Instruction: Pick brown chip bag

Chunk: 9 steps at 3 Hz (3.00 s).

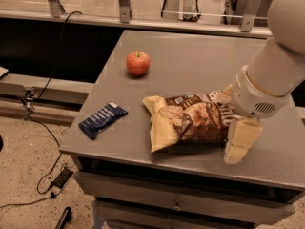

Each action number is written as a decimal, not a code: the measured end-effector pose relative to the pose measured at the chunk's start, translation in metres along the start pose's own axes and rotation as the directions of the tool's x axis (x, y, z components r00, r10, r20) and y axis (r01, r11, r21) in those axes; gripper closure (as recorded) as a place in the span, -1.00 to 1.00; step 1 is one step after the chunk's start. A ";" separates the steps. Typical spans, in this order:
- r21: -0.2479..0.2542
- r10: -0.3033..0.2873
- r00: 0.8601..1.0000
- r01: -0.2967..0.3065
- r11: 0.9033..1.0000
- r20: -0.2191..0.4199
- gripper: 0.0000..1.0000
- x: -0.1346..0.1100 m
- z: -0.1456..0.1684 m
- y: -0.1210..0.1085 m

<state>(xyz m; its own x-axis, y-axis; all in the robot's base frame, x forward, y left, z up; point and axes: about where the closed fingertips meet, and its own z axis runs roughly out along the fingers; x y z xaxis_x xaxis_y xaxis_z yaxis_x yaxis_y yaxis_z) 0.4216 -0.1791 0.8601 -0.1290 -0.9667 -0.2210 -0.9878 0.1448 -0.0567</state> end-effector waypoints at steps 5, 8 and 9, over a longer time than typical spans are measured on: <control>-0.009 -0.031 0.999 0.031 0.999 0.025 1.00 -0.009 0.019 -0.006; 0.145 -0.110 0.992 0.099 0.984 0.066 1.00 -0.015 -0.103 -0.031; 0.209 -0.109 0.989 0.086 0.974 0.103 1.00 -0.014 -0.152 -0.044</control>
Offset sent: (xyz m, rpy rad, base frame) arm 0.0075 0.0096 -0.0181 0.0205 0.0017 0.0296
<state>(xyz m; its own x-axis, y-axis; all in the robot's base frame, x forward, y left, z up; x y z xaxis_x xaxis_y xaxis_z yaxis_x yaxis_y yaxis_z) 0.4538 -0.2042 1.0131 -0.0106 -0.9498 -0.3125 -0.9551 0.1022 -0.2782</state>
